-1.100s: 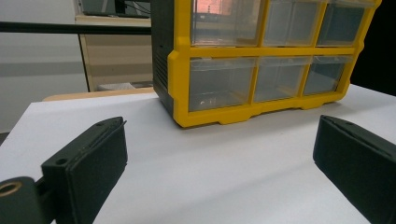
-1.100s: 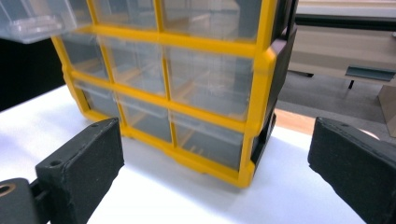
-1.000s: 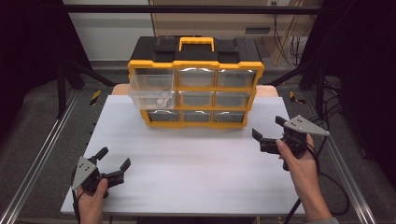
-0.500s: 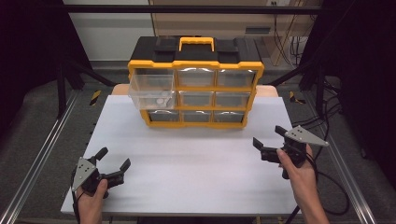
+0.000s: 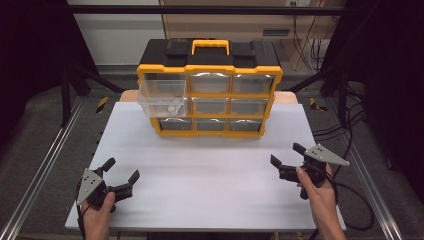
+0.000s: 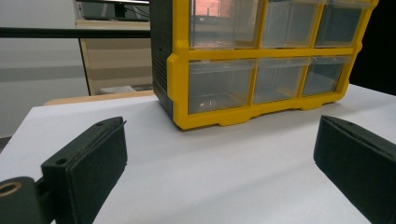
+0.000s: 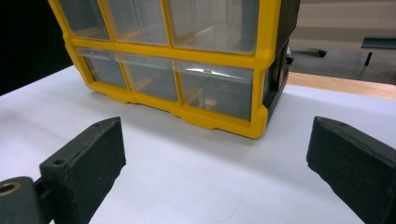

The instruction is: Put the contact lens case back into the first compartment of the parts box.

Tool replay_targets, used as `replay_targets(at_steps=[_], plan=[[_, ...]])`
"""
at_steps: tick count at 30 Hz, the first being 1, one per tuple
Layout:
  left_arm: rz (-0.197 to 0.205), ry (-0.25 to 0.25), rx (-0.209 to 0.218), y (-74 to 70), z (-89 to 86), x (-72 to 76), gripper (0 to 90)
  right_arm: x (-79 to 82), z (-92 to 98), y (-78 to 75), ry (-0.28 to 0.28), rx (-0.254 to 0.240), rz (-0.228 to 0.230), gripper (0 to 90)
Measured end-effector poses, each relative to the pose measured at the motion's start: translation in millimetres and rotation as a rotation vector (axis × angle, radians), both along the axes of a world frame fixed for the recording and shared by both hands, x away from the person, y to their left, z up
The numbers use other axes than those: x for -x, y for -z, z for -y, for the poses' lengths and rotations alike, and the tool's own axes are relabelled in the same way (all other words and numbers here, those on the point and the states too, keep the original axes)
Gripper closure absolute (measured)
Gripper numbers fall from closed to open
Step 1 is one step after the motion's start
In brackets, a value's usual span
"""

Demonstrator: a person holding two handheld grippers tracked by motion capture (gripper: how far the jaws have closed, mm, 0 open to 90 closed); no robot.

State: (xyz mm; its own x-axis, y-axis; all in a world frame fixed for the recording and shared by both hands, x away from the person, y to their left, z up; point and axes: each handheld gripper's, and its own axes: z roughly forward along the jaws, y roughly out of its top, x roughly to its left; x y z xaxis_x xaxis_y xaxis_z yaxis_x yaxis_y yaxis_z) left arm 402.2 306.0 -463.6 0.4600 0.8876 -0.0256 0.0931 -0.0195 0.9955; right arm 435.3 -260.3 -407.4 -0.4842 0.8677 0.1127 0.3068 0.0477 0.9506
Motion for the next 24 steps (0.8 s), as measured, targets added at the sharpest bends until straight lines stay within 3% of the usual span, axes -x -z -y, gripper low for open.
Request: replay_targets(at_steps=[11,18,24], plan=[[0.001,-0.001,-0.004,-0.2,0.0,0.4,2.3,5.6,3.7,7.1,0.008,-0.034,0.035,5.7],[0.002,-0.007,0.003,-0.2,-2.4,0.6,2.2,6.6,-2.2,15.6,-0.002,-0.07,0.108,5.9],[0.006,0.001,-0.001,-0.3,-1.6,0.6,2.1,3.7,-12.4,18.6,-0.03,-0.068,0.13,5.9]])
